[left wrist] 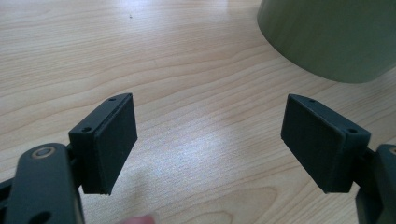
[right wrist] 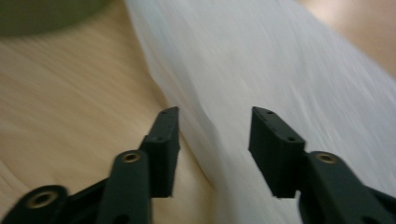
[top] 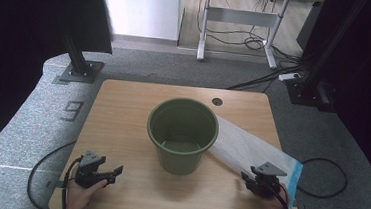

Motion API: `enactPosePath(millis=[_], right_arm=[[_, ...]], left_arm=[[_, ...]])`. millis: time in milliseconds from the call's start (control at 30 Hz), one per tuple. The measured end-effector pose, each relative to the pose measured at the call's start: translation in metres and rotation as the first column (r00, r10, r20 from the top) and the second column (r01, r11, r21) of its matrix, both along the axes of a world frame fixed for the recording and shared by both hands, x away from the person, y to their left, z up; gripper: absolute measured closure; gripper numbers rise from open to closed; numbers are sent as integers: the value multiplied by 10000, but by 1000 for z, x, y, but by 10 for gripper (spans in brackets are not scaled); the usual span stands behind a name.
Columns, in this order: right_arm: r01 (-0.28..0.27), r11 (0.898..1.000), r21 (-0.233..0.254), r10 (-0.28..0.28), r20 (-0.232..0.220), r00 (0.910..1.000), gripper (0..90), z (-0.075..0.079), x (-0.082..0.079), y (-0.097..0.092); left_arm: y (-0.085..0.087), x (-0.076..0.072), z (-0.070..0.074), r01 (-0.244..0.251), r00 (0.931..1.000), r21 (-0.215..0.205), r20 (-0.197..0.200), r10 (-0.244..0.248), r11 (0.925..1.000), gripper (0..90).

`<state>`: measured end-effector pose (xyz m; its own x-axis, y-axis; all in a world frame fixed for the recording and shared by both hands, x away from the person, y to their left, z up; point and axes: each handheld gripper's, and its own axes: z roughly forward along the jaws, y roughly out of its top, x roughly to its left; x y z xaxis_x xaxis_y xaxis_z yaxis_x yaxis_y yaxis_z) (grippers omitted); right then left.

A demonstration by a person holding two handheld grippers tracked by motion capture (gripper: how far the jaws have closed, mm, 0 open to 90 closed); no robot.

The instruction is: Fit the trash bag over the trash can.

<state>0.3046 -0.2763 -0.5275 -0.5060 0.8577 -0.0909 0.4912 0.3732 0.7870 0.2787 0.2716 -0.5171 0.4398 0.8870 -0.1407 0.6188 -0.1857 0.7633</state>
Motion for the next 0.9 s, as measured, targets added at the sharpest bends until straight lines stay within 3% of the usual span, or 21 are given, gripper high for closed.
enactPosePath(millis=[67, 100, 133, 233, 300, 333, 600, 733, 800, 900], right_arm=[[-455, 9989, 117, 454, 57, 9990, 432, 3, 9, 18], [-455, 9989, 117, 454, 57, 9990, 432, 3, 9, 18], [-849, 9964, 81, 849, -4, 9964, 412, 4, 22, 38], [-1364, 9879, -742, 1378, 141, 9904, 398, 2, 43, 62], [-1498, 9878, -417, 1501, 41, 9887, 437, 2, 56, 70], [-1589, 9870, -257, 1589, -12, 9873, 460, 1, 61, 73], [-2110, 9763, -482, 2098, -289, 9773, 562, -8, 78, 84], [-2000, 9767, -781, 1956, -608, 9788, 740, -16, 83, 85], [-1949, 9786, -661, 1904, -682, 9793, 827, -18, 84, 83], [-1731, 9830, -606, 1682, -788, 9826, 881, -18, 82, 79]], left_arm=[[-1, 1, -2, 71, 9999, 79, -92, -70, 9999, 185], [-1, 1, -2, 71, 9999, 79, -92, -70, 9999, 187], [-3, 1, -3, 143, 9998, 123, -107, -141, 9998, 189], [-5, 0, -3, 308, 9995, 30, 2, -308, 9995, 192], [-6, -1, -2, 286, 9996, 57, 57, -287, 9996, 193], [-6, -2, -2, 297, 9995, 65, 90, -298, 9995, 193], [-4, -5, -2, 59, 9999, -26, 127, -59, 10000, 190], [-5, -6, -2, 151, 9998, -84, 159, -150, 9999, 190], [-5, -6, -2, 164, 9998, -68, 133, -163, 9998, 190], [-6, -7, -3, 193, 9998, 59, 79, -193, 9998, 190]])
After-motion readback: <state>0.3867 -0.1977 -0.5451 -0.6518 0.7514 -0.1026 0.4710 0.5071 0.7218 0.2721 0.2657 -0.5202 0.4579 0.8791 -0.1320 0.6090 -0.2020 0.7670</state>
